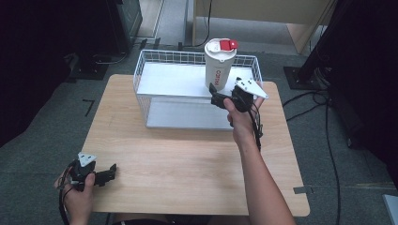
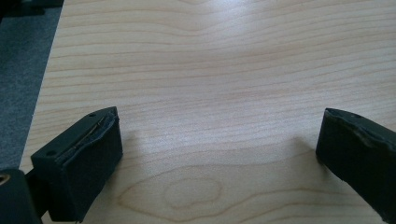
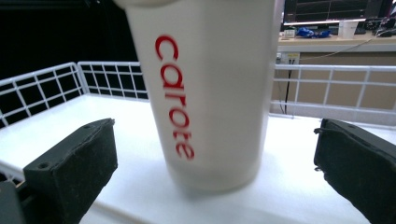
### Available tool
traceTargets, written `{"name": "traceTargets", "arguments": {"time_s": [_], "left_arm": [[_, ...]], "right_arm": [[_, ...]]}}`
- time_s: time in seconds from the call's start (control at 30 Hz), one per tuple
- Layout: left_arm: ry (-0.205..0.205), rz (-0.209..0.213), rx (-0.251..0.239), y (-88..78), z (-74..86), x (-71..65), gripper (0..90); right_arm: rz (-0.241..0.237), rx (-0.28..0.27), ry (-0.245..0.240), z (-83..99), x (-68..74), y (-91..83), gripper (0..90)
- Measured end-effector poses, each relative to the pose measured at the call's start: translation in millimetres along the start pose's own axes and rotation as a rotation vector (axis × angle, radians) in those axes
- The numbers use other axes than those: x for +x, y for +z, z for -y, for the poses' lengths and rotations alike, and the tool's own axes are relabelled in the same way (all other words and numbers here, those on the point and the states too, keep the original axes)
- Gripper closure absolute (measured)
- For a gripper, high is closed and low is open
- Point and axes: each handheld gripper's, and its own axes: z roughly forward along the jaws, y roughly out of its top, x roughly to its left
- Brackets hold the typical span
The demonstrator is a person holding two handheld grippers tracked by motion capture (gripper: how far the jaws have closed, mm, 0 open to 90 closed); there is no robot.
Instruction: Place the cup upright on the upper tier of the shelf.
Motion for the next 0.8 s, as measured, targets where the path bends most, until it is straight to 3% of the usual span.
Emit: {"name": "traceTargets", "arguments": {"time_s": [0.2, 0.47, 0.67, 0.8], "left_arm": [[0.0, -0.001, -0.002, 0.1, 0.0, 0.0, 0.8], [0.001, 0.0, 0.001, -0.2, -0.2, 0.1, 0.8], [0.0, -0.001, -0.002, 0.1, 0.0, 0.0, 0.9], [0.0, -0.001, -0.002, 0.1, 0.0, 0.0, 0.8]], "right_arm": [[-0.012, -0.01, 0.008, 9.1, -2.9, -19.8, 0.0], [-0.015, -0.01, -0.026, 22.9, -6.6, -56.1, 0.0], [0.011, 0.004, -0.057, 37.1, -13.2, -78.5, 0.0], [0.024, 0.012, -0.049, 45.7, -19.2, -89.2, 0.0]]}}
